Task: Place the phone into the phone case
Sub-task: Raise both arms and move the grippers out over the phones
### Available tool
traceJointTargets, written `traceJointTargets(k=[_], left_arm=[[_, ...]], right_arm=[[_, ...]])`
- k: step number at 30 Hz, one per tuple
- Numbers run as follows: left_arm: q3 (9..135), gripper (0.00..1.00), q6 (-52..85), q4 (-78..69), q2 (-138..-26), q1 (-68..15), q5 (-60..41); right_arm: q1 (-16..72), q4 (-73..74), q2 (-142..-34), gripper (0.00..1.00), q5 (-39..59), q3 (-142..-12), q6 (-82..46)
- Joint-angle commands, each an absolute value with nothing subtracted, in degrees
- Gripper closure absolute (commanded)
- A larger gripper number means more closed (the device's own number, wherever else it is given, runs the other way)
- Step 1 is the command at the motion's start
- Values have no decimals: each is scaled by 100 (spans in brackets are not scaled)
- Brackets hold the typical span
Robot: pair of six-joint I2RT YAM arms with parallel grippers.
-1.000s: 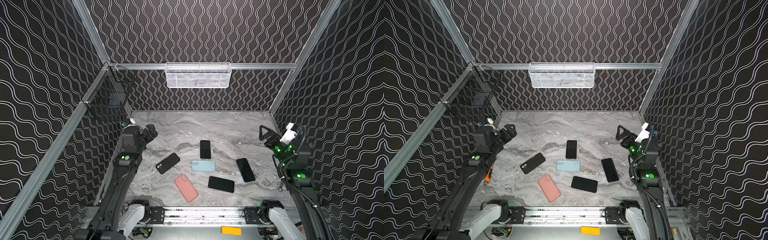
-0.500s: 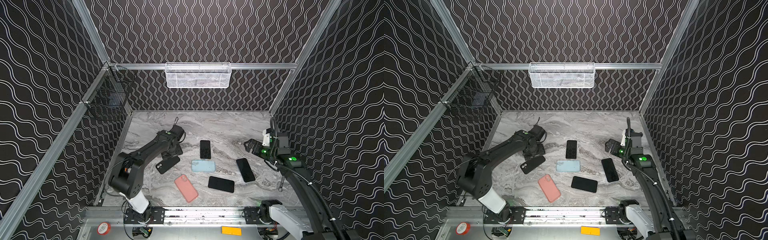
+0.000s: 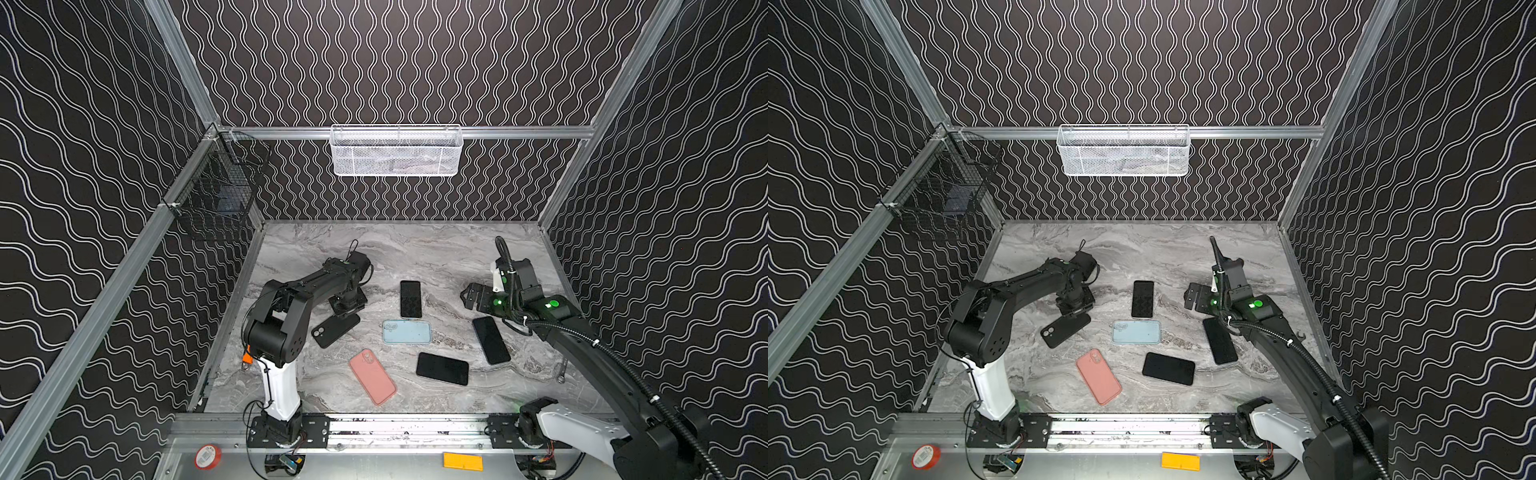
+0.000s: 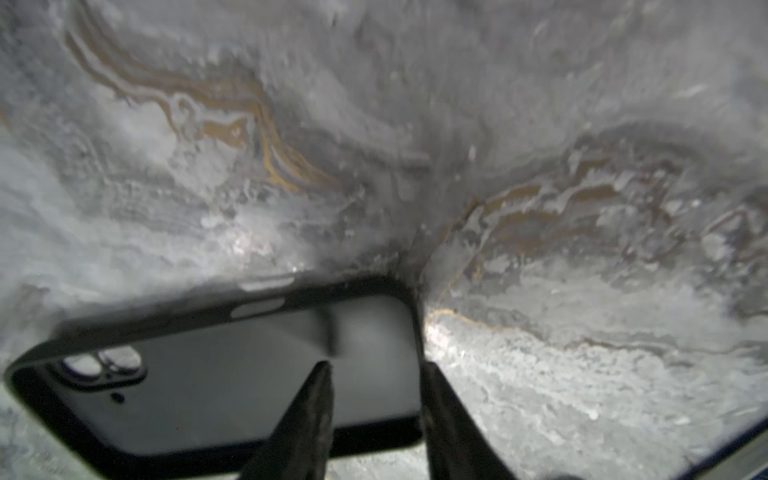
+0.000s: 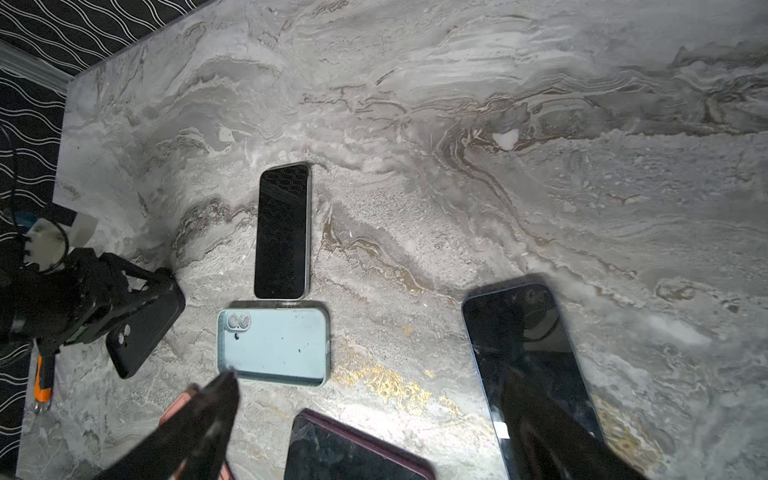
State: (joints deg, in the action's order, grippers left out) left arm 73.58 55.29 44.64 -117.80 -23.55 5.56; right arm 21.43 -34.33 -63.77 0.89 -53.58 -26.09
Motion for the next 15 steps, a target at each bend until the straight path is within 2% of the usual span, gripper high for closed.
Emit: traceJointTargets(k=[1, 15], left_arm=[[7463, 65, 5344, 4208, -11903, -2294, 733], [7628, 77, 4818, 4134, -12090, -2268, 826]], right_arm=[[2227, -3522, -6332, 0, -116, -5401, -2704], [2395, -3691, -6174, 0, -213, -5366, -2821]])
